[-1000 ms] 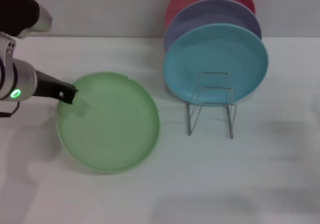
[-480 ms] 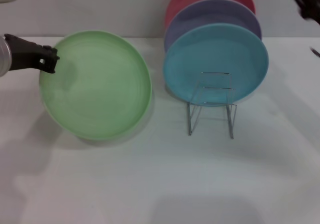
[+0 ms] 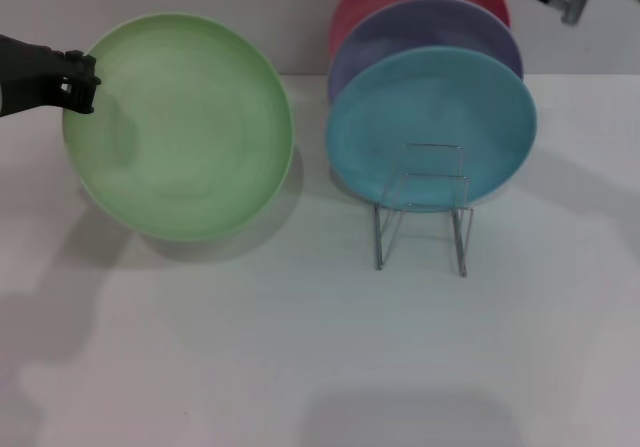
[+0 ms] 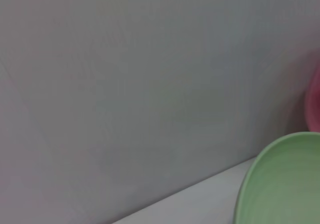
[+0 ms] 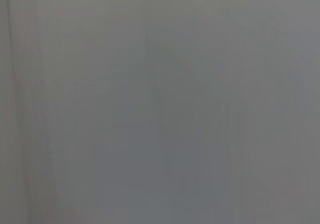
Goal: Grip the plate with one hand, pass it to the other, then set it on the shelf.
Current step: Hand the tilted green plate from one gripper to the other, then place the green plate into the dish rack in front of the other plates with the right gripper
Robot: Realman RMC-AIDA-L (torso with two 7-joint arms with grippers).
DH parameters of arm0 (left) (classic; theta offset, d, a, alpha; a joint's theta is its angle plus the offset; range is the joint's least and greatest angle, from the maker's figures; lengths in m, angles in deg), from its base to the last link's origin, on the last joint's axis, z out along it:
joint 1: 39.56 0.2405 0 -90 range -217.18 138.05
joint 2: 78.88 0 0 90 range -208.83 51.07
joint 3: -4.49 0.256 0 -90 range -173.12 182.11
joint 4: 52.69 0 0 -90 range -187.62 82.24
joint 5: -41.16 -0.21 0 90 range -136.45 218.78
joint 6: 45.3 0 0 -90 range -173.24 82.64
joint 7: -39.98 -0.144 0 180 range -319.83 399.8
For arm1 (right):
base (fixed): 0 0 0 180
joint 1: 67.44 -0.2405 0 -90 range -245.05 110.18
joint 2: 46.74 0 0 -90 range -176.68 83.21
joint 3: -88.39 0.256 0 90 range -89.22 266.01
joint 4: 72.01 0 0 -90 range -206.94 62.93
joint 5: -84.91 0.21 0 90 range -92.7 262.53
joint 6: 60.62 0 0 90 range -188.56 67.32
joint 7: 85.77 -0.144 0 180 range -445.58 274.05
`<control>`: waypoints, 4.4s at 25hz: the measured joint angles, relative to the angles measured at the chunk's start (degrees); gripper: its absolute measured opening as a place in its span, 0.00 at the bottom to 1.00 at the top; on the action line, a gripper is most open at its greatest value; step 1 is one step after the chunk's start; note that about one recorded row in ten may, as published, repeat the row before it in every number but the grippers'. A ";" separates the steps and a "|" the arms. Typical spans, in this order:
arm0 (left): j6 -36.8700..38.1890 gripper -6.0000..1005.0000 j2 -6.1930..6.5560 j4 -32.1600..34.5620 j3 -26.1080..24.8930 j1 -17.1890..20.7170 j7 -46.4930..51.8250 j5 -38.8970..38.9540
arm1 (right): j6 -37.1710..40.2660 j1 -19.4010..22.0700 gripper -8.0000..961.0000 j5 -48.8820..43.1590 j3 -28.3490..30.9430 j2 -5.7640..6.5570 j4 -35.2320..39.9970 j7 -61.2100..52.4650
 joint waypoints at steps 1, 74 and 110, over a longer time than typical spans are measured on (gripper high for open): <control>0.30 0.04 -0.02 0.00 0.00 -0.06 -0.03 0.01 | -0.32 -1.65 0.79 -13.41 -0.14 0.28 -6.42 -15.29; 5.27 0.04 -0.09 2.07 1.89 -0.80 -2.84 4.93 | -1.20 -22.12 0.31 -57.89 -10.58 -0.40 7.56 -47.14; 90.61 0.70 -0.05 33.57 14.40 13.65 7.61 3.48 | 11.25 12.21 0.05 -17.49 -11.84 -1.41 -20.84 -6.30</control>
